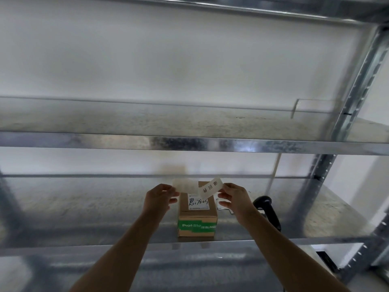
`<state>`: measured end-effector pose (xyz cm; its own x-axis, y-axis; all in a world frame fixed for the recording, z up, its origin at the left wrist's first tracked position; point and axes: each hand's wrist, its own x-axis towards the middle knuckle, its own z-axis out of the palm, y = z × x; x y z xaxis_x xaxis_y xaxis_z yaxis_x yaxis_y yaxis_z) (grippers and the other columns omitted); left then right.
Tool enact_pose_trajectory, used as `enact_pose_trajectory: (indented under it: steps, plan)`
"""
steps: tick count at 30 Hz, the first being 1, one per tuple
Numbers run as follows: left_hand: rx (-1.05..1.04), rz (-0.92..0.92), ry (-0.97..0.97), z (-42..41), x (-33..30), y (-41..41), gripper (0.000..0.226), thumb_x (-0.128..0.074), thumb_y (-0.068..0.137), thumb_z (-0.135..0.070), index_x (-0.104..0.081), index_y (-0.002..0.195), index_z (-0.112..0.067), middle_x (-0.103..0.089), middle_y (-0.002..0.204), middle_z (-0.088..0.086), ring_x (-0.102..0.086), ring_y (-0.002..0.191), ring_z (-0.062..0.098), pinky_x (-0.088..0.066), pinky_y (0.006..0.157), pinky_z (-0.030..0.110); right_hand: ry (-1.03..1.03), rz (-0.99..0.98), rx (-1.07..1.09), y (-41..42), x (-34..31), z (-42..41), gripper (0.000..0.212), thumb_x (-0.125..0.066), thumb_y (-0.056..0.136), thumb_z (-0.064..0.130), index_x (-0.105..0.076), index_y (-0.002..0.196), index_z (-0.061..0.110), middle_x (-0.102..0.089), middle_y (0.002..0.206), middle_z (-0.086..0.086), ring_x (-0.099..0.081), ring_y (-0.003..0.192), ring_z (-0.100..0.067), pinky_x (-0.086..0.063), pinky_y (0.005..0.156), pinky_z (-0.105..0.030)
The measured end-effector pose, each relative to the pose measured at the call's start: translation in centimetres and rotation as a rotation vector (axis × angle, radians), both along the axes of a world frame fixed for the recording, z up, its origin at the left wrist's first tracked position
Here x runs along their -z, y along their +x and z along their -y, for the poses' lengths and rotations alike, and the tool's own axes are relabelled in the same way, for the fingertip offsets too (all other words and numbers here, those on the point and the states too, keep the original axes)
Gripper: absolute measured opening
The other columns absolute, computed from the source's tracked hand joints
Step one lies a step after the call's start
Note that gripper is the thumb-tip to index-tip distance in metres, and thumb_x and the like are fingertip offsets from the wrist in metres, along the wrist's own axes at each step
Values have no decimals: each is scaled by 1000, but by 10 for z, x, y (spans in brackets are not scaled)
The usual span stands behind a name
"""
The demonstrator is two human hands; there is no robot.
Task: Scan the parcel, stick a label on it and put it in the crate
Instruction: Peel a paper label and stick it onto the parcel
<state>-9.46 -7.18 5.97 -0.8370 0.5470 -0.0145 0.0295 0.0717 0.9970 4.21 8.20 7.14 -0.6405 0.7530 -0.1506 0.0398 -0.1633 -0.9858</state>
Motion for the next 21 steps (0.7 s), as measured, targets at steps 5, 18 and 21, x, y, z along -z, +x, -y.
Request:
enact_pose_trajectory:
  steps: [5,18,21]
  plan:
    - [-101,-105,-74,-3,9,-12,5,-57,88,-10,-61,85,-8,-66,73,1,-63,67,15,-46,56,19,-33,-128,-128,2,-5,-9,20,-44,96,7,-63,92,0,-71,68,-2,-66,59,-10,-50,66,-30]
    - [-176,-35,-398,-8,78,-104,17,-64,82,-13,-69,66,-8,-72,60,11,-70,66,27,-57,74,46,38,-198,-193,17,-32,-21,19,-49,94,10,-66,91,2,-72,74,-1,-65,63,-11,-51,69,-28]
    - [-232,19,-466,-24,107,-119,18,-62,79,-8,-72,70,3,-70,60,15,-68,62,27,-57,63,41,20,-192,-180,19,-33,-28,21,-49,93,7,-69,86,7,-73,76,-3,-63,65,-13,-52,69,-30]
